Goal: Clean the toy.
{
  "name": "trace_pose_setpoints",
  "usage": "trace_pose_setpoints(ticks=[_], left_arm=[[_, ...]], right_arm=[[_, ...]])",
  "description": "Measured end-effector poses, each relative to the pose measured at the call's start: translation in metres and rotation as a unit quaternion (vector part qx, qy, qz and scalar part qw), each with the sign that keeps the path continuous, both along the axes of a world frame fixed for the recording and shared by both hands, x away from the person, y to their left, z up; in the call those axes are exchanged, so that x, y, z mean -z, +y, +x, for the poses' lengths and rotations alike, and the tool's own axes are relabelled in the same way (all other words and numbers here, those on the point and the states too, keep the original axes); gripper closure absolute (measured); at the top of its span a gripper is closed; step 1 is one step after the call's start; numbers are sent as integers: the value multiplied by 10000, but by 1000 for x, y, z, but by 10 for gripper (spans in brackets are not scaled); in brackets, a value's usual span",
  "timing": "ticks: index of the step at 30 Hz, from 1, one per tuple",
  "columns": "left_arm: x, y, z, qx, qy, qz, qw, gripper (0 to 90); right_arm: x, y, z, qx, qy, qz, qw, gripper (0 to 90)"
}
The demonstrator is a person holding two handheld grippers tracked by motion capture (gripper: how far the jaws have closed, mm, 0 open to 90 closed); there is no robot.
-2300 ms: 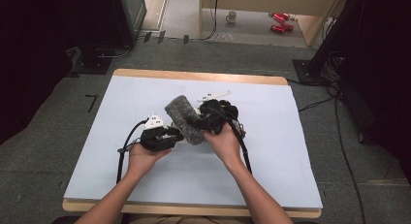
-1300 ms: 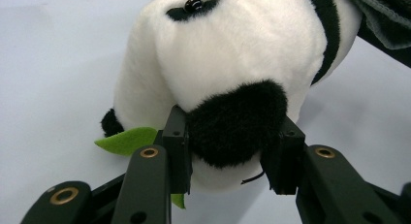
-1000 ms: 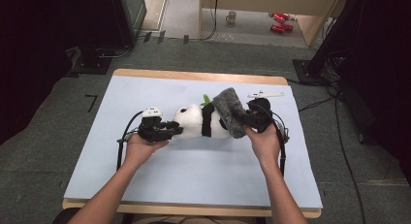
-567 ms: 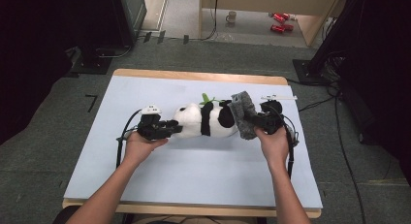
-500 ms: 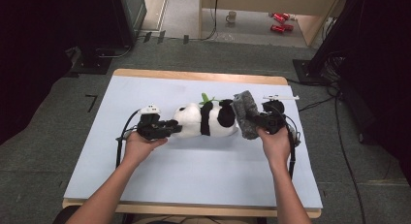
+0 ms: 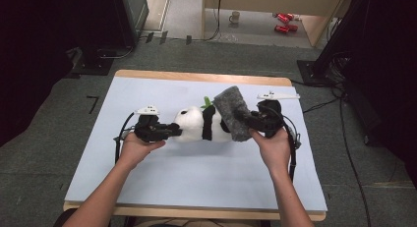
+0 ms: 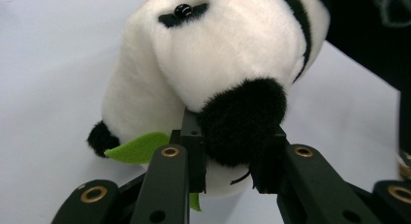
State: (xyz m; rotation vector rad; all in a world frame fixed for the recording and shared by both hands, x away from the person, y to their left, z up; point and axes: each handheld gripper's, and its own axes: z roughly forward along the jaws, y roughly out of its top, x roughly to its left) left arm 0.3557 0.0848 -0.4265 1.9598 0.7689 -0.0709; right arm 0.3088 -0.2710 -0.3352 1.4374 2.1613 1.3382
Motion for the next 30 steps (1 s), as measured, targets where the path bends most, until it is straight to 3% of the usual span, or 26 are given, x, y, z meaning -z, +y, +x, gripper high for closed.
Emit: trace_pose_setpoints(ticks=[4, 7, 10, 15, 17, 22, 27, 30], left_arm=[[-5, 9, -7, 255, -14, 11, 9997, 734], [0, 14, -7, 177, 61, -18, 9998, 730], [2, 14, -8, 165, -102, 26, 9998, 700], [2, 15, -11, 191, -347, -45, 9992, 555], [3, 17, -13, 154, -550, -63, 9983, 492], [8, 22, -17, 233, -967, 109, 9950, 399], [14, 26, -15, 255, -1031, 49, 9943, 381], [18, 26, -13, 228, -1063, 133, 9940, 371]], right_arm=[[6, 13, -3, -266, 202, -86, 9994, 792], [16, 21, -2, -414, 440, -178, 9980, 792], [26, 25, 2, -417, 547, -300, 9972, 792], [33, 21, 8, -308, 457, -294, 9980, 793], [35, 20, 10, -272, 441, -288, 9982, 793], [36, 18, 16, -260, 382, -235, 9987, 793], [37, 17, 23, -209, 340, -185, 9990, 793], [36, 18, 28, -228, 318, -164, 9991, 793]])
